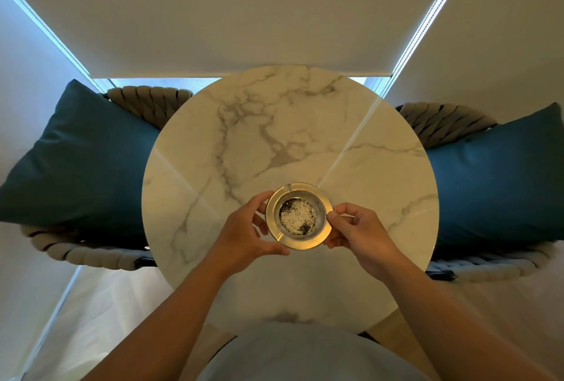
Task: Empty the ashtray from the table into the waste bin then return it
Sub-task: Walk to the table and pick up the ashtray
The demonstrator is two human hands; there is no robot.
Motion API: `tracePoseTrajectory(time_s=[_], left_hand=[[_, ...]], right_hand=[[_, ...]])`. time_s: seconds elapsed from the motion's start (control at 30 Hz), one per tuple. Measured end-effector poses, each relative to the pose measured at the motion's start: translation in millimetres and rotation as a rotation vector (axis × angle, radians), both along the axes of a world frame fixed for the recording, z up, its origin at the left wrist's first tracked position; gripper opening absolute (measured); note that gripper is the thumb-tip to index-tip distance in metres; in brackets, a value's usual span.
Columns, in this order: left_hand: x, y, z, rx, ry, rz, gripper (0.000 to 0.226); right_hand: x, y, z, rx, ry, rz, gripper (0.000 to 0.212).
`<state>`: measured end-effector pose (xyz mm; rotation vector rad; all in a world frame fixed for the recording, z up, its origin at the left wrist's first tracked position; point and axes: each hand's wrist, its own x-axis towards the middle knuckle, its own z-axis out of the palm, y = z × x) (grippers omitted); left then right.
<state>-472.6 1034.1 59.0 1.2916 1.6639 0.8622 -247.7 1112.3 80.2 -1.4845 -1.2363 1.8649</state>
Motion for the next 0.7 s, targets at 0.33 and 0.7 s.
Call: tracePoseTrajectory(time_s=[0.33,0.7], left_hand=[[-19.0,-10.5,4.6,0.026,0.004,-0.132,0.102],[-9.5,-46.0,20.2,0.053,0.074,-0.076,0.102]], right_hand=[[-12.0,-39.2,3.5,0.027,-0.029,-0.106,0.020],[-7.6,-53.4,10.6,0.021,0.017,0.002,0.021]])
